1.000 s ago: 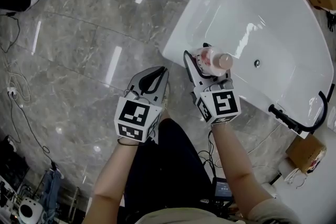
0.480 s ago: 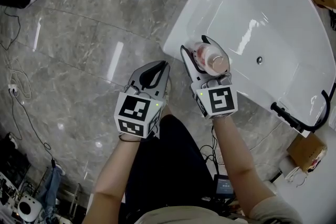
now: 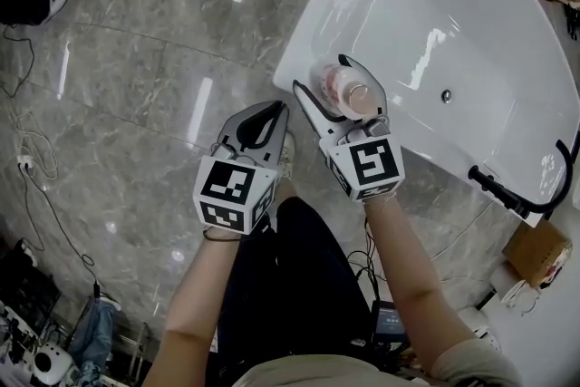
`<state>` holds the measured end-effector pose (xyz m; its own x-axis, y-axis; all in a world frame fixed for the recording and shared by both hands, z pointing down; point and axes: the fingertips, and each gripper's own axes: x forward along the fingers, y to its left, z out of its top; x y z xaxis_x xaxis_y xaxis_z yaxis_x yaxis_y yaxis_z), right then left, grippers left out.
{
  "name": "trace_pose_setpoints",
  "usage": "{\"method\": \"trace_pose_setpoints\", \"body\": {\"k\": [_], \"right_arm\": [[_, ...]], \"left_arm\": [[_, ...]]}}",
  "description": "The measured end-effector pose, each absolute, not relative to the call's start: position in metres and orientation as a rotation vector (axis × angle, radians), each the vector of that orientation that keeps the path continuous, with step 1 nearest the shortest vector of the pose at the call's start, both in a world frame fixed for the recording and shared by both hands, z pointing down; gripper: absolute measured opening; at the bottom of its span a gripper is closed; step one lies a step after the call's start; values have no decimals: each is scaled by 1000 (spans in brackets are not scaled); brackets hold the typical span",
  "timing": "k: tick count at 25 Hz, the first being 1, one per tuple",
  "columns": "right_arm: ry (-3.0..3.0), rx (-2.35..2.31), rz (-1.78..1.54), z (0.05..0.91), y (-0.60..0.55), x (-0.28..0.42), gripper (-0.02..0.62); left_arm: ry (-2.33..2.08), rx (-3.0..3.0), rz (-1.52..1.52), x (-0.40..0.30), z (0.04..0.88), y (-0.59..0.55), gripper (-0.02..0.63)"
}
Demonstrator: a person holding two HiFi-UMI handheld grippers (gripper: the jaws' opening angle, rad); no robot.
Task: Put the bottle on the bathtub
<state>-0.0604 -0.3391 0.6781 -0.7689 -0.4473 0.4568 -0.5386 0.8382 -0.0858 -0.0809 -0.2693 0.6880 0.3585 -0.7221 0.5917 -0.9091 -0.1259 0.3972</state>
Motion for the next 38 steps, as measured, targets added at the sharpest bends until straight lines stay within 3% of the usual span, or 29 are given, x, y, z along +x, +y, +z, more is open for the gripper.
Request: {"method": "trace_pose_setpoints", "body": {"k": [17, 25, 30, 35, 38], "right_arm": [[-2474, 937, 613, 640, -298, -3, 330], [-2517, 1081, 692, 572, -287, 16, 278], [-2623, 1002, 713, 525, -273, 6, 181], [-2676, 1009, 785, 483, -259, 6, 18], [-2681, 988, 765, 462, -253, 3, 0]], "left_arm": [[-1378, 1962, 326, -80, 637, -266, 18], [-1295, 2089, 328, -74, 573, -266, 18], [-1246, 2130, 349, -64, 538, -262, 18], [-1199, 2172, 337, -50, 499, -250, 17], [-1201, 2199, 365, -46, 478, -247, 15]]}}
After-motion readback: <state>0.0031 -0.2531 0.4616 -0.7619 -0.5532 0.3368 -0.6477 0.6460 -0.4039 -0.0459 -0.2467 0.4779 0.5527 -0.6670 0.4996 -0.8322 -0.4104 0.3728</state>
